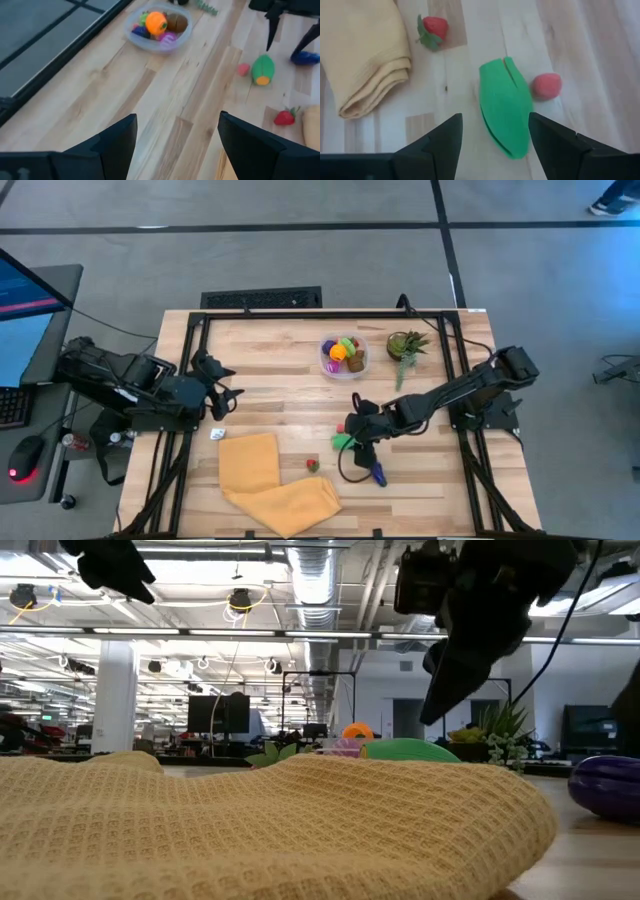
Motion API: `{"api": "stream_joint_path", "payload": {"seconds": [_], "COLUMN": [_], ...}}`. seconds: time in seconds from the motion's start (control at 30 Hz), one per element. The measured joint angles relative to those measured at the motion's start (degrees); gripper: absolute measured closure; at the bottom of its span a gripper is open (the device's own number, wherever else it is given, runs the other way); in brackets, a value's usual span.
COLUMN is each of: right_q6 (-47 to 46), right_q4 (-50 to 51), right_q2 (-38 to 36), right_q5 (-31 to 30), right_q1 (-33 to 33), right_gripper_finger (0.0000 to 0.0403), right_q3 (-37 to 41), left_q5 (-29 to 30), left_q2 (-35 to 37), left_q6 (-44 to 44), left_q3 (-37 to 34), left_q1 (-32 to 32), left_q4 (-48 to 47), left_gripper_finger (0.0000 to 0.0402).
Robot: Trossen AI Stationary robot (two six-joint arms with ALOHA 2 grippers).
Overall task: Pick and placing Produce into tupperware
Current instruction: Put the corn in the transparent bin
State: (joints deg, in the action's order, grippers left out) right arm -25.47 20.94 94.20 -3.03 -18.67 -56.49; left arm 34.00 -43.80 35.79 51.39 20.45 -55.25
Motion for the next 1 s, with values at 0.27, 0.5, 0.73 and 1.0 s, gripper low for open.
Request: {"api": "stream_joint_path", "payload": {"seconds": [0.27, 0.5, 0.73, 1.0], "right_q6": [-0.5, -1.9, -2.0, -3.0], "right_q4": [-0.7, -0.9, -0.6, -0.4], "right_q2": [3.5, 4.6, 4.6, 4.6], "right_q5": [0.2, 1.5, 1.5, 1.8], "right_q1": [0.4, 0.8, 1.3, 1.2], "right_gripper_finger": [0.0152, 0.0152, 0.0147, 0.0079], "right_q3": [0.0, 0.0, 0.0, 0.0], "left_q5": [0.5, 1.2, 1.3, 2.5], "left_q2": [0.0, 0.0, 0.0, 0.0], "left_q6": [-0.7, -0.9, -0.9, -1.0], "left_q3": [-0.2, -0.2, -0.2, -0.2], "left_q1": [0.1, 0.1, 0.1, 0.1], "left_q4": [-0.1, -0.2, -0.2, -0.3], "left_gripper_finger": [0.0135, 0.0135, 0.0135, 0.0135]}}
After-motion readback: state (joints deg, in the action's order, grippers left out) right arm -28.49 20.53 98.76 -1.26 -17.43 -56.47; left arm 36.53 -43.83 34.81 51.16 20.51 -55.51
